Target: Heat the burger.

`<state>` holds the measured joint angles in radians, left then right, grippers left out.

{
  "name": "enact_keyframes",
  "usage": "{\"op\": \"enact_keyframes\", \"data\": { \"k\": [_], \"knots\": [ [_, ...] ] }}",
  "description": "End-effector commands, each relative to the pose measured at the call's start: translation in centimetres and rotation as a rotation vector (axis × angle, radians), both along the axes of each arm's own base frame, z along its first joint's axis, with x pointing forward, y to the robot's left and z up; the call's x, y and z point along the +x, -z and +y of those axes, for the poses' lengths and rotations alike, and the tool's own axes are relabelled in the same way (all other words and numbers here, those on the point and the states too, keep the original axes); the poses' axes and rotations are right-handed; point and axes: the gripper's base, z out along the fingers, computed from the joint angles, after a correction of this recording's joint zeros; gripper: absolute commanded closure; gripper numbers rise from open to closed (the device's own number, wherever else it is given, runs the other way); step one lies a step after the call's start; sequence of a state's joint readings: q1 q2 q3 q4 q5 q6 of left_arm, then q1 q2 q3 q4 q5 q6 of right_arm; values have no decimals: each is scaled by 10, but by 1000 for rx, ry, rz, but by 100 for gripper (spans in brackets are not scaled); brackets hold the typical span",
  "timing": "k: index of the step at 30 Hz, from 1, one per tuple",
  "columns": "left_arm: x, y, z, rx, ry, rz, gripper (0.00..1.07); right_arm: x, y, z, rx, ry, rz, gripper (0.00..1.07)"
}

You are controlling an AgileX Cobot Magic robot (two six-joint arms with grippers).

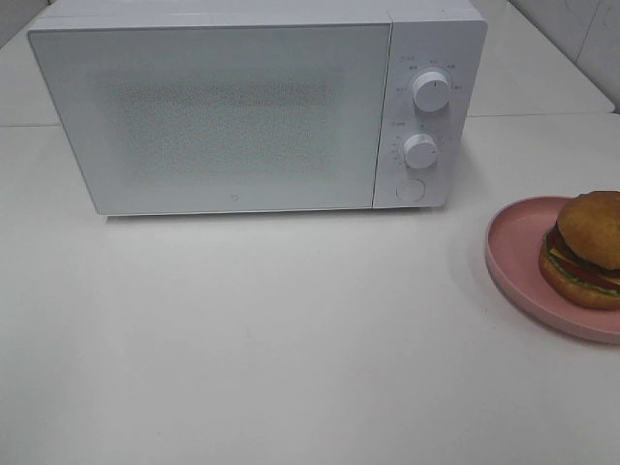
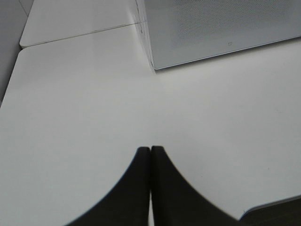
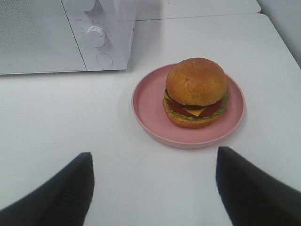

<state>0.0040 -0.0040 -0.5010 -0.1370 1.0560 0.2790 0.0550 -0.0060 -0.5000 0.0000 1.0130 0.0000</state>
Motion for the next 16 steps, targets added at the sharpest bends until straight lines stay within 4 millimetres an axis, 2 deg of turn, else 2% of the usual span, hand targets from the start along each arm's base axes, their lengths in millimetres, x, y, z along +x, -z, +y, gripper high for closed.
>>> {"op": "enact_keyframes", "data": {
  "k": [1, 16],
  "knots": [
    [-3, -1, 0, -4, 2, -39, 106, -3, 0, 1, 0, -2, -33, 39],
    [-4, -1, 0, -4, 2, -40, 106, -3, 0, 1, 0, -2, -33, 39]
  ]
}}
